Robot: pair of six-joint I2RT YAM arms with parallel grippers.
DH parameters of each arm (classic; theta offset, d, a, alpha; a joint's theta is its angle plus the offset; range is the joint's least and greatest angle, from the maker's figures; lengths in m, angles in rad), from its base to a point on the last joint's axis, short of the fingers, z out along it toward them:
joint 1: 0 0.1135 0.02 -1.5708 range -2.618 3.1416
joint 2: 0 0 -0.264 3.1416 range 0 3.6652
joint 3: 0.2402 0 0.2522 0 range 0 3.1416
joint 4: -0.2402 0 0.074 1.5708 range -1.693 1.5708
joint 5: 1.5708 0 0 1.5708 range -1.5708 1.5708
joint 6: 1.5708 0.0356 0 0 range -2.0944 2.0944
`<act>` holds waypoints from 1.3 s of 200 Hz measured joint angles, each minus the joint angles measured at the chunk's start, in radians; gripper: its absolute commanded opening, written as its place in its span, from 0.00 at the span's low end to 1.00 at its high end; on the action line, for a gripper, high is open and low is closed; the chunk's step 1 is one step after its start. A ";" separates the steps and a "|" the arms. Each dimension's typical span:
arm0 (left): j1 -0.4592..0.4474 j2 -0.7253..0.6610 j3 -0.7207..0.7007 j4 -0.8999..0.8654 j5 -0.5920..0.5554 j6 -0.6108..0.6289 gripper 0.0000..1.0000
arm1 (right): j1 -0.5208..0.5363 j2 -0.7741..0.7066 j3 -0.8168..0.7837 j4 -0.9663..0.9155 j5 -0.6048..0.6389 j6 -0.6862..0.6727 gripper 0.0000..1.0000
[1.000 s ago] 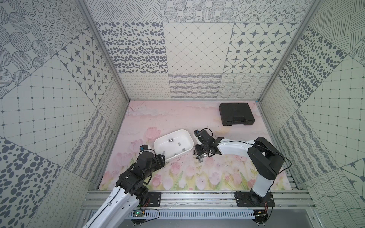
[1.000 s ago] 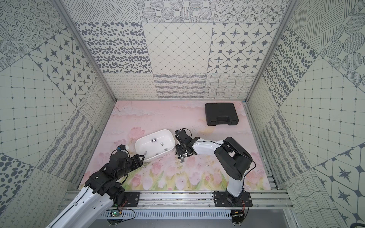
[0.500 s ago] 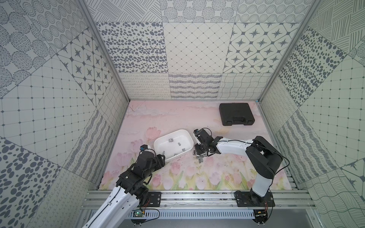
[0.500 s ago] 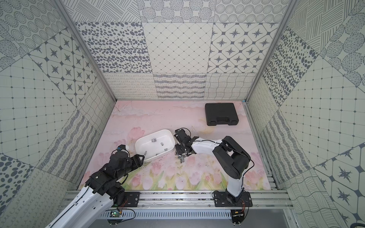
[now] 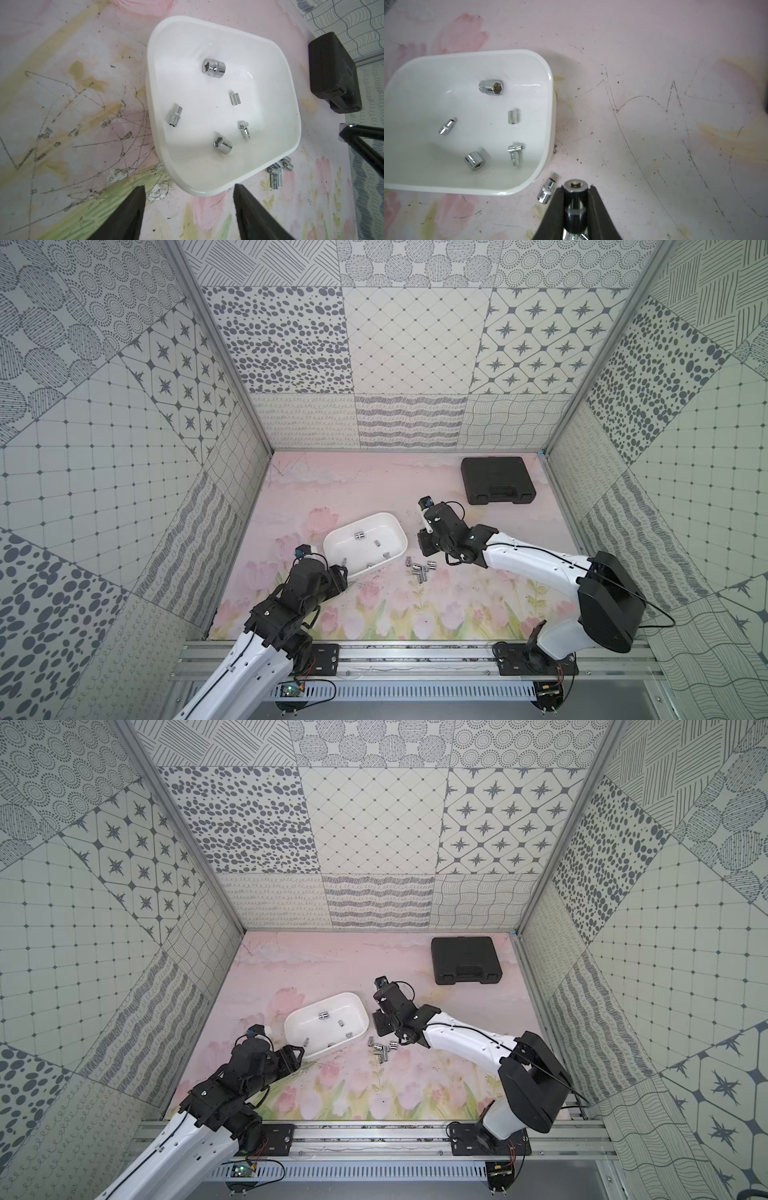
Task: Put the socket on the desktop into the storage box
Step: Place the socket head in the storage box, then pick up the socket head from the center of the board.
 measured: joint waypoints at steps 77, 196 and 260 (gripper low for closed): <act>0.000 -0.004 0.000 0.000 0.008 0.000 0.72 | 0.121 0.362 0.365 -0.042 0.000 0.056 0.30; 0.000 -0.005 0.000 0.000 0.014 0.000 0.72 | 0.146 0.051 0.105 -0.091 0.105 0.145 0.39; 0.000 -0.003 0.000 0.000 0.014 -0.007 0.72 | 0.197 0.069 -0.033 -0.092 0.142 0.220 0.37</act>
